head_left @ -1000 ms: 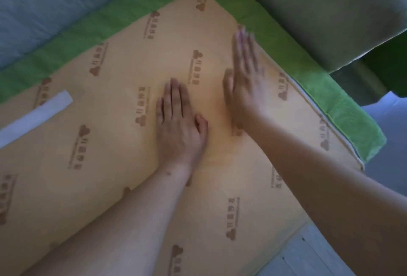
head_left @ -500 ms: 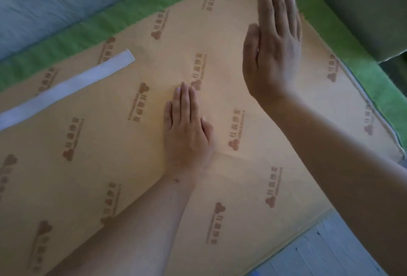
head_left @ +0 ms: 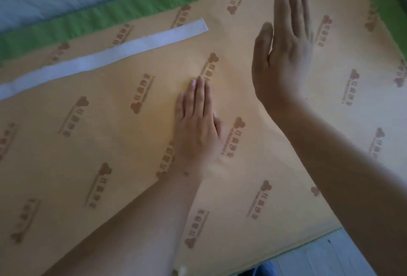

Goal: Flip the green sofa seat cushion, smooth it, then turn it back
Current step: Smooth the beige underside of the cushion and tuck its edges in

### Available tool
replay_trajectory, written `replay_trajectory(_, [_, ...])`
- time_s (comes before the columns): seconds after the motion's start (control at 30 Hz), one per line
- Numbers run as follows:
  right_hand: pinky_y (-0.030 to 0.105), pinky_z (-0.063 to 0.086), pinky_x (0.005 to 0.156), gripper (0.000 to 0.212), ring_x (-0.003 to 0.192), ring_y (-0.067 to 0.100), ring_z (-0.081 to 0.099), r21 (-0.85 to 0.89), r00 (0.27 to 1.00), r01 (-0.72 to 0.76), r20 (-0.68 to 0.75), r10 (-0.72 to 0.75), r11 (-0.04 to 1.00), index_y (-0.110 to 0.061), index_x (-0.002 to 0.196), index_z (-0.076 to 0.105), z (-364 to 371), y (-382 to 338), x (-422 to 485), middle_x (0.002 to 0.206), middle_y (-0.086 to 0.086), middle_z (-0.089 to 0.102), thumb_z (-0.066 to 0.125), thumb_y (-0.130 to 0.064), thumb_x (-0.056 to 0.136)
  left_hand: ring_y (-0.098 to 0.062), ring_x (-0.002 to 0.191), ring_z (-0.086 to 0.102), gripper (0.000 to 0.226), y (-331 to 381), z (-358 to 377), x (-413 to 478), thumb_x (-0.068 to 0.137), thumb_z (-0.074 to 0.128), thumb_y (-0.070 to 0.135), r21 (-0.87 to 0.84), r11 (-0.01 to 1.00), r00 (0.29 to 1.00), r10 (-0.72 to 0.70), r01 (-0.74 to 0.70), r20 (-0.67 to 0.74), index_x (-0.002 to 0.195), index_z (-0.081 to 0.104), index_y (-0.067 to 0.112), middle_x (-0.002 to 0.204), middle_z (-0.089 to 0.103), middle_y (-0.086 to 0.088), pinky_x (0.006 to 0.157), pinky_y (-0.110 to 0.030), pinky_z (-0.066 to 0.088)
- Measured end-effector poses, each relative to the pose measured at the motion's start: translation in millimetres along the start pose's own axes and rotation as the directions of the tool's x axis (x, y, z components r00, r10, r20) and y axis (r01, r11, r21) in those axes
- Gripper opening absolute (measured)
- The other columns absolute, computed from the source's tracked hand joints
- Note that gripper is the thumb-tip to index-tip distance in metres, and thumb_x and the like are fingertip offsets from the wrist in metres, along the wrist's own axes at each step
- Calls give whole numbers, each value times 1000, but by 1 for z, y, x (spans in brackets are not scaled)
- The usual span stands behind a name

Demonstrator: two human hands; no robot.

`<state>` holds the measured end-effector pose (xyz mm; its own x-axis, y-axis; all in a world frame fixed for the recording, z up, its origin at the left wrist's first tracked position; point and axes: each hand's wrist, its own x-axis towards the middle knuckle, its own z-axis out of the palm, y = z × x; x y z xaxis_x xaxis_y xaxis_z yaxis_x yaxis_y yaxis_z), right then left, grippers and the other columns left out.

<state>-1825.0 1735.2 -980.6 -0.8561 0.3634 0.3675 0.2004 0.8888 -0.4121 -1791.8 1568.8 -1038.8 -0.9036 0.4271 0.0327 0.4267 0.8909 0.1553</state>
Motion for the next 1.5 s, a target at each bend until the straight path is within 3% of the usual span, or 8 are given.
replay_trajectory(0.13, [43,15,123,59,153,20,10,-96,937,46,350,-10,994,-8,157,21,33,-22,-56,165,8,16,30,-28,102,-22,153,13,67,-34,-3,-18,93,34,25,-12,999,999,-33,33,-22,156,23,7,165,17,-8,123,-46,14])
replay_trajectory(0.27, [45,20,122,55,153,24,16,5,985,99,142,-99,995,-4,155,26,30,-69,-47,163,5,18,34,-18,102,-20,154,11,65,-79,-10,-37,95,32,27,-12,999,997,-49,48,-53,158,20,10,166,15,-6,123,-44,16])
replay_trajectory(0.67, [42,12,124,61,154,22,7,-22,930,91,360,-77,996,-7,158,17,79,-164,-103,166,7,12,28,-30,102,-20,153,14,64,-168,-20,-87,96,33,28,-5,991,988,-135,135,-77,156,25,9,164,21,-5,123,-44,15])
replay_trajectory(0.8, [46,18,123,55,151,31,20,85,962,249,96,-257,965,1,153,29,73,-200,-104,161,14,25,35,-13,100,-20,153,13,67,-195,-27,-103,94,34,28,-27,982,978,-189,187,-88,157,23,9,165,19,-5,122,-44,17])
replay_trajectory(0.93, [41,11,125,59,153,20,10,-22,897,220,396,-194,975,-9,157,22,98,-214,-139,165,6,18,25,-30,102,-20,154,11,67,-232,-36,-131,95,33,31,-6,976,975,-217,217,-55,157,20,9,166,15,-5,123,-44,14])
replay_trajectory(1.07, [47,17,123,56,152,29,14,95,945,275,155,-287,957,-2,155,25,93,-260,-129,163,10,19,32,-16,101,-18,154,8,68,-269,-42,-153,96,31,31,2,974,973,-226,226,-53,158,15,10,166,12,-5,124,-43,13])
replay_trajectory(1.17, [43,17,123,62,153,21,9,39,888,229,401,-225,973,-10,158,19,113,-273,-156,166,4,13,32,-26,99,-18,153,11,67,-289,-45,-166,95,31,30,19,984,983,-176,177,-47,158,18,10,166,16,-5,123,-43,15])
replay_trajectory(1.5, [40,9,125,61,154,22,2,31,909,138,393,-139,990,-7,158,15,126,-333,-162,167,8,5,29,-28,103,-19,153,13,64,-328,-51,-179,96,33,28,14,985,982,-169,171,-81,157,22,9,165,18,-5,123,-44,16])
